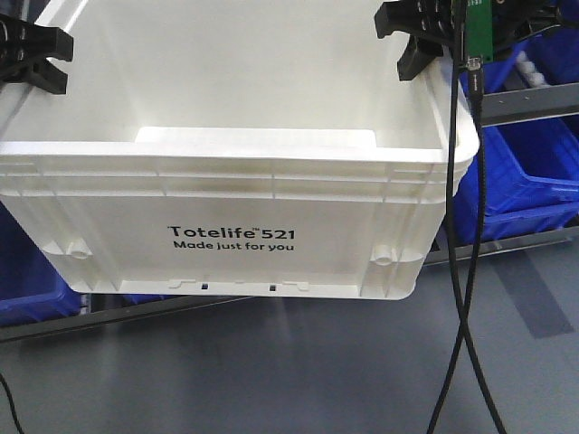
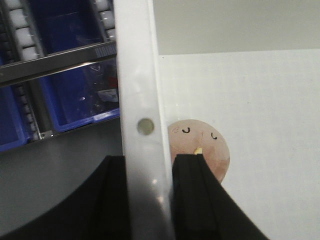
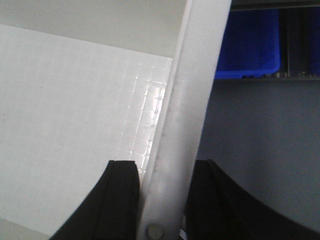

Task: Place moving items into box and shelve
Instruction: 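Keep gripping the tote rims as the base approaches the blue-bin shelf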

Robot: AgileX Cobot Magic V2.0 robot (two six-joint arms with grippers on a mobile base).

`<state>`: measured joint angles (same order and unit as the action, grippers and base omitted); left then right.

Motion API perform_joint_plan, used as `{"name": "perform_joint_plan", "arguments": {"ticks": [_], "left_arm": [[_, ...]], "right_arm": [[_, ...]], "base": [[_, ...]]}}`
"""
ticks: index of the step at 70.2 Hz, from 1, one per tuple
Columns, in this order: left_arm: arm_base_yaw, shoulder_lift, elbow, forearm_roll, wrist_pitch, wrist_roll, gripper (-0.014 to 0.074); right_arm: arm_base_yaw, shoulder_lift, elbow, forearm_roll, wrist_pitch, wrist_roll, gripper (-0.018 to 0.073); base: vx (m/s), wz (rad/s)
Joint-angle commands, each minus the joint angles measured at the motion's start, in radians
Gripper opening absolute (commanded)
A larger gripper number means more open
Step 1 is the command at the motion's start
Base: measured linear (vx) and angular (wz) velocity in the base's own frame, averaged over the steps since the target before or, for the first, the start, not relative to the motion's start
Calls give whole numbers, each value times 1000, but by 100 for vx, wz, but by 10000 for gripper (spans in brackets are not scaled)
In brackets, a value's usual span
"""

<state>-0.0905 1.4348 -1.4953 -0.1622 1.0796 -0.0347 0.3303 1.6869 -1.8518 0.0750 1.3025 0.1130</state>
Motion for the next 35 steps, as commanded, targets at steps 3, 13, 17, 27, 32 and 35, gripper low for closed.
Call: {"name": "perform_joint_plan", "arguments": {"ticks": [3,13,17,27,32,35], "left_arm": [[-6,-48,-48,-35,-122,5,-26],[-6,-48,-48,-35,-122,5,-26],[-6,-48,-48,-35,-122,5,-26],[-6,-48,-48,-35,-122,5,-26],[-6,-48,-48,-35,-122,5,-26],[-6,-48,-48,-35,-122,5,-26]], "right_arm": [[2,-60,-47,36,-68,-40,-12],[2,-60,-47,36,-68,-40,-12],[2,-60,-47,36,-68,-40,-12],[2,-60,-47,36,-68,-40,-12],[2,-60,-47,36,-68,-40,-12],[2,-60,-47,36,-68,-40,-12]], "base": [[10,47],[12,48],[13,49],[14,48],[15,43],[15,39]]}}
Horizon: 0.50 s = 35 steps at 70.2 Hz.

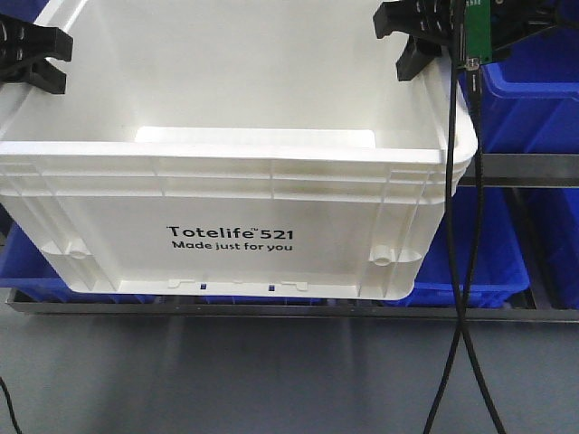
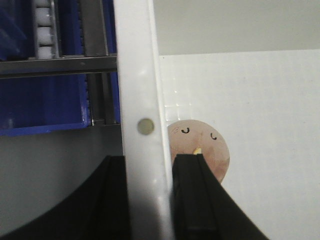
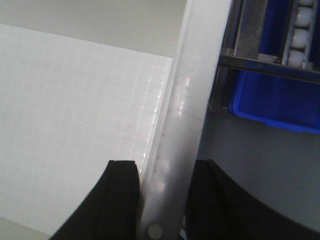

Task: Place moving items into box and shelve
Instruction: 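Keep gripping the tote rims as the base approaches the blue-bin shelf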

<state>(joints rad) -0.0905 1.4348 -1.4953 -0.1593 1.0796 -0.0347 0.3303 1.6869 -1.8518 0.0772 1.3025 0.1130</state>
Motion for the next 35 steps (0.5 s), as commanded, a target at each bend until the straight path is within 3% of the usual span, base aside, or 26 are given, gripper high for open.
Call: {"name": "perform_joint_plan", "arguments": {"ticks": [1,35], "left_arm": [[-6,-48,-48,-38,-122,5,-26],[-6,-48,-48,-38,-122,5,-26]], "right_arm": [[2,-60,-47,33,-68,-40,-12],[2,-60,-47,33,-68,-40,-12]], "base": [[15,38],[16,19]]}}
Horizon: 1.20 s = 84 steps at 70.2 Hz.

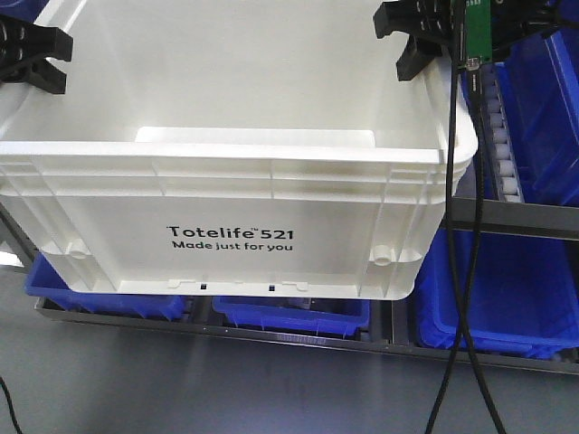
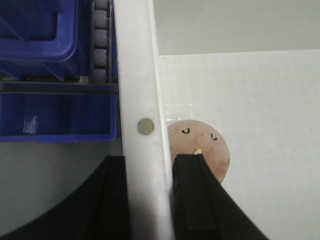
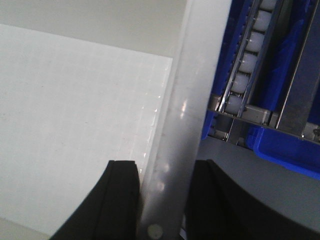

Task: Place moving items into box and shelve
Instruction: 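Keep gripping the tote rims as the base approaches the blue-bin shelf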

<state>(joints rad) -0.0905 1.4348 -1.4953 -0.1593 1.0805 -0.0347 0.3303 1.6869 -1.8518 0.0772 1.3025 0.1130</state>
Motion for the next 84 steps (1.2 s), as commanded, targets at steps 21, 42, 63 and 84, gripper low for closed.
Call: {"name": "perform_joint_plan", "arguments": {"ticks": [21,42,63,84], "left_arm": [[-6,-48,-48,-38,-123,5,-26],[-6,-48,-48,-38,-123,5,-26],[-6,-48,-48,-38,-123,5,-26],[-6,-48,-48,-38,-123,5,-26]], "right_arm": [[2,-60,-47,33,-68,-40,-12],[2,-60,-47,33,-68,-40,-12],[2,-60,-47,33,-68,-40,-12],[2,-60,-47,33,-68,-40,-12]], "base": [[16,-3],[14,-17],[9,-21],[4,-13]]}}
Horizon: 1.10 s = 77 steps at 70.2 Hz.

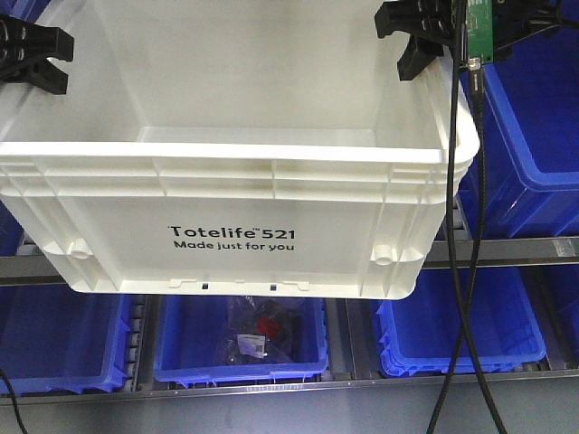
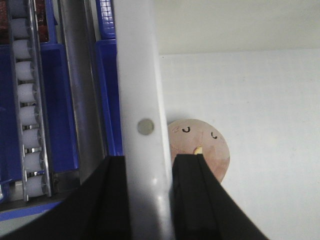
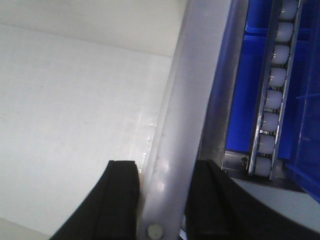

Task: Place moving items into box and shelve
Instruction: 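Keep gripping the tote rims as the base approaches the blue-bin shelf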

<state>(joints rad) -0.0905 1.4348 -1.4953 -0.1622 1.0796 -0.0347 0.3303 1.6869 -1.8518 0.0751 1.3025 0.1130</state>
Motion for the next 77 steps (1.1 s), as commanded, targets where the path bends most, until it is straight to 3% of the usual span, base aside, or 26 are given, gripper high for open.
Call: {"name": "perform_joint_plan", "arguments": {"ticks": [1,77], "left_arm": [[-6,-48,-48,-35,-122,5,-26],[-6,-48,-48,-35,-122,5,-26]], "right_arm": [[2,-60,-47,35,-68,-40,-12],[2,-60,-47,38,-87,-40,-12]], "base": [[2,-6],[0,0]]}}
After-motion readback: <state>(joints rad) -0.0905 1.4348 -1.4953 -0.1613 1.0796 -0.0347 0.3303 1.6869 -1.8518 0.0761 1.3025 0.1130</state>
